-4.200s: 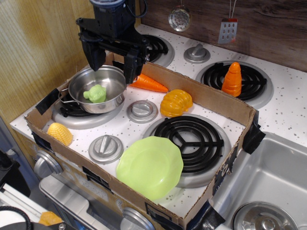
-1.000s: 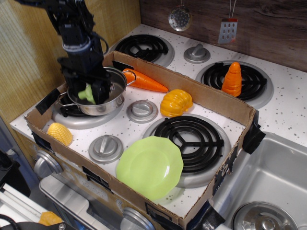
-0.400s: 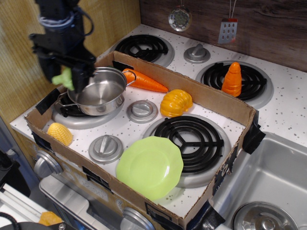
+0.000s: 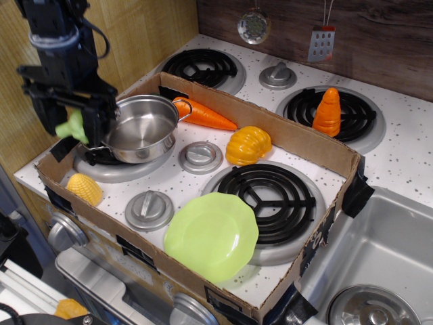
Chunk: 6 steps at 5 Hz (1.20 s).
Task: Take broccoli out of pan
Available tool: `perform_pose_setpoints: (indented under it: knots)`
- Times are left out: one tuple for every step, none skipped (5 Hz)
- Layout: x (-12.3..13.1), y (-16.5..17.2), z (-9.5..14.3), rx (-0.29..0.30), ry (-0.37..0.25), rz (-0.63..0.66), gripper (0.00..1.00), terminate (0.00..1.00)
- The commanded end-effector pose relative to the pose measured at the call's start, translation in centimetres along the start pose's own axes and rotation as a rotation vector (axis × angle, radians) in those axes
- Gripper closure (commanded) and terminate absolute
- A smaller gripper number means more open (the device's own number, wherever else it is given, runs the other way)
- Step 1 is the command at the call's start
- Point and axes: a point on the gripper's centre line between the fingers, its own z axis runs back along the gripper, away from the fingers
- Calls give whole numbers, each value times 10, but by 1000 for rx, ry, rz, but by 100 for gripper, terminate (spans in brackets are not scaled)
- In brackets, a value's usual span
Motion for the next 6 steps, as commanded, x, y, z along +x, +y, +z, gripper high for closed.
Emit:
perform_pose_setpoints:
  knots:
    - [-28,-38,-11,-59,-46,113,100,0]
    - [-37,-50,-19,-76,-50,133,100,0]
    - [-33,-50,-29,-106,-69,117,100,0]
    - [-22,-49,-23,-90,-64,90,100,0]
    - [-17,-47,-20,-74,-71,83,100,0]
    - [-14,-43,-19,-75,-76,62,0,0]
